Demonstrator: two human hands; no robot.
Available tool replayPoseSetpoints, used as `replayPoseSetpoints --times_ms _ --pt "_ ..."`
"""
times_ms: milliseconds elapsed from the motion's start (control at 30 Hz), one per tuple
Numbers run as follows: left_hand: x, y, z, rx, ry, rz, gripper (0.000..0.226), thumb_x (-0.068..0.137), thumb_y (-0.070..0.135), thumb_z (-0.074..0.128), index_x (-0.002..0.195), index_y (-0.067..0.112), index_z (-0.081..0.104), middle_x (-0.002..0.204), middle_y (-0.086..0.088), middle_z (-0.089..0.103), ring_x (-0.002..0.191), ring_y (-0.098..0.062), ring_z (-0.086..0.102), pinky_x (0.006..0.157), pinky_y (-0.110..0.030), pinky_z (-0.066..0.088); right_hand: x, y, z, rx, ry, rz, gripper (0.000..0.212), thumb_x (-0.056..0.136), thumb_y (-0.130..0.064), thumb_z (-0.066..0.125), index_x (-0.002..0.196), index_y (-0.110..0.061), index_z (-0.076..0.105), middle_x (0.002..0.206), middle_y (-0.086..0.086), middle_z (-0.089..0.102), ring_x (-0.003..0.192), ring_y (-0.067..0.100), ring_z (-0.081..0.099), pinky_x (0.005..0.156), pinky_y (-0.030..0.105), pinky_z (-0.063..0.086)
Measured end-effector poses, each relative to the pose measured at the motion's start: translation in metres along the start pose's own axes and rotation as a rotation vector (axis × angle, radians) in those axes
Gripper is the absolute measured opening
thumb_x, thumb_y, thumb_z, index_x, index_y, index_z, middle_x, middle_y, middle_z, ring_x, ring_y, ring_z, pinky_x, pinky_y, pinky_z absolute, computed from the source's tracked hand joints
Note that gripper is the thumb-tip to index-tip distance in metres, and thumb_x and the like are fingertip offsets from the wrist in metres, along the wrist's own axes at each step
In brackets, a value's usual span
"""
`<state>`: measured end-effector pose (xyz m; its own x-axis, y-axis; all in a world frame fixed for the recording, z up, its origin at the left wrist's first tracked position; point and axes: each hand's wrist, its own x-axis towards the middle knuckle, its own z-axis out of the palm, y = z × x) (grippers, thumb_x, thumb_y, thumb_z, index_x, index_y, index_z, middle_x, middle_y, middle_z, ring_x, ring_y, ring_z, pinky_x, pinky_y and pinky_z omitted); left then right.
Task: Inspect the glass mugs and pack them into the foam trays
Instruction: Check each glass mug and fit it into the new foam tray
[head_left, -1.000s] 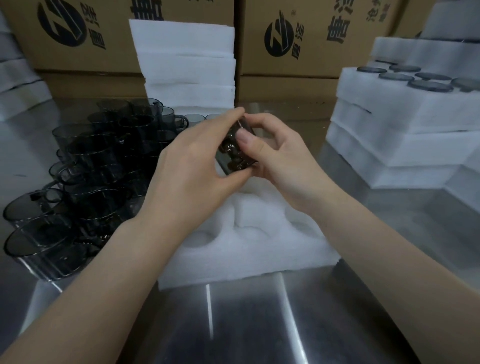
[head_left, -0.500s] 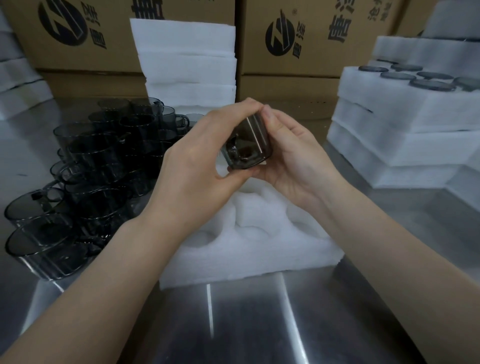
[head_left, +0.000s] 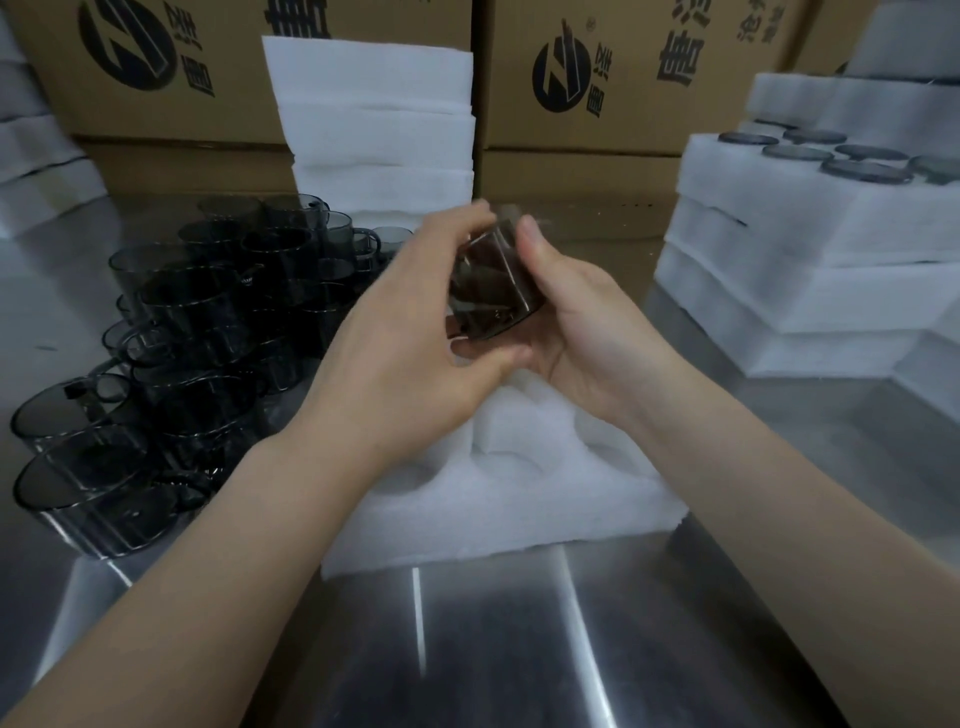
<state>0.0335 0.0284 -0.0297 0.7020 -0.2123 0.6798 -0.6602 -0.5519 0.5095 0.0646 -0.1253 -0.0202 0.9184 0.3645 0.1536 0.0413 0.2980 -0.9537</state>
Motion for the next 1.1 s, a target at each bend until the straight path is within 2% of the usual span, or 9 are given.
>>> replayPoseSetpoints --times_ms 133,300,467,567,667,733,867,1033,1100 --pt "0.0 -0.002 0.0 0.096 0.004 0.029 0.072 0.078 0.018 0.079 0.142 0.02 0.045 0.131 0.006 0.057 0.12 -0.01 0.054 0.1 -0.035 0.047 -0.001 0.0 0.002 -0.059 0.085 -0.012 0.047 0.101 -0.037 0.046 0.115 0.003 0.064 0.106 0.024 0.071 0.095 0.036 0.07 0.079 0.048 0.058" --pt "-0.001 0.0 -0.003 0.023 -0.045 0.115 0.072 0.076 0.018 0.077 0.141 0.021 0.044 0.134 0.008 0.054 0.122 -0.009 0.053 0.102 -0.032 0.045 -0.001 -0.005 -0.001 0.03 0.11 0.022 0.04 0.102 -0.029 0.048 0.118 0.005 0.062 0.11 0.029 0.067 0.09 0.04 0.069 0.053 0.038 0.058" --pt "-0.001 -0.002 -0.002 -0.066 -0.03 0.165 0.079 0.074 -0.005 0.075 0.136 0.028 0.039 0.15 -0.001 0.041 0.145 -0.016 0.029 0.116 -0.026 0.028 0.001 -0.006 -0.007 0.166 -0.271 0.211 0.059 0.101 -0.05 0.034 0.147 -0.013 0.041 0.137 0.019 0.055 0.122 0.035 0.055 0.101 0.045 0.045" --pt "-0.002 0.0 -0.001 -0.066 -0.019 0.147 0.079 0.075 0.003 0.078 0.137 0.03 0.037 0.148 0.004 0.042 0.143 -0.019 0.033 0.115 -0.042 0.033 0.002 -0.004 -0.011 0.235 -0.368 0.275 0.064 0.097 -0.056 0.036 0.144 -0.012 0.043 0.133 0.018 0.056 0.117 0.034 0.058 0.099 0.044 0.049" --pt "-0.001 0.001 -0.003 -0.014 -0.014 0.155 0.08 0.072 0.015 0.081 0.141 0.02 0.041 0.143 0.001 0.048 0.135 -0.021 0.043 0.11 -0.048 0.038 0.003 -0.003 -0.012 0.225 -0.324 0.228 0.058 0.093 -0.049 0.045 0.134 -0.009 0.051 0.122 0.02 0.06 0.101 0.031 0.065 0.086 0.043 0.056" --pt "0.0 0.001 -0.003 0.02 -0.006 0.158 0.081 0.072 0.022 0.083 0.142 0.014 0.043 0.139 0.001 0.051 0.13 -0.014 0.047 0.11 -0.036 0.038 0.003 -0.002 -0.012 0.231 -0.253 0.167 0.051 0.088 -0.039 0.054 0.125 -0.005 0.058 0.117 0.018 0.064 0.102 0.031 0.066 0.08 0.045 0.058" --pt "-0.001 0.004 0.0 0.057 0.031 0.119 0.078 0.076 0.018 0.082 0.143 0.01 0.043 0.138 0.0 0.054 0.126 -0.006 0.047 0.107 -0.014 0.035 0.005 0.0 -0.012 0.153 -0.175 0.107 0.048 0.082 -0.037 0.061 0.117 -0.005 0.062 0.109 0.012 0.067 0.102 0.026 0.065 0.093 0.048 0.051" --pt "-0.002 0.004 -0.002 0.01 0.029 0.147 0.074 0.074 0.011 0.082 0.14 0.006 0.048 0.14 -0.005 0.054 0.128 -0.007 0.049 0.109 -0.018 0.037 0.005 -0.001 -0.01 0.136 -0.124 0.087 0.042 0.084 -0.037 0.059 0.113 -0.008 0.065 0.111 0.013 0.067 0.101 0.026 0.066 0.092 0.05 0.048" --pt "-0.001 0.005 -0.003 -0.009 -0.009 0.182 0.071 0.074 0.01 0.082 0.137 0.005 0.049 0.142 -0.005 0.052 0.131 -0.009 0.048 0.11 -0.022 0.037 0.003 -0.002 -0.009 0.144 -0.089 0.067 0.032 0.091 -0.028 0.055 0.111 -0.006 0.065 0.104 0.014 0.069 0.096 0.028 0.068 0.08 0.048 0.057"
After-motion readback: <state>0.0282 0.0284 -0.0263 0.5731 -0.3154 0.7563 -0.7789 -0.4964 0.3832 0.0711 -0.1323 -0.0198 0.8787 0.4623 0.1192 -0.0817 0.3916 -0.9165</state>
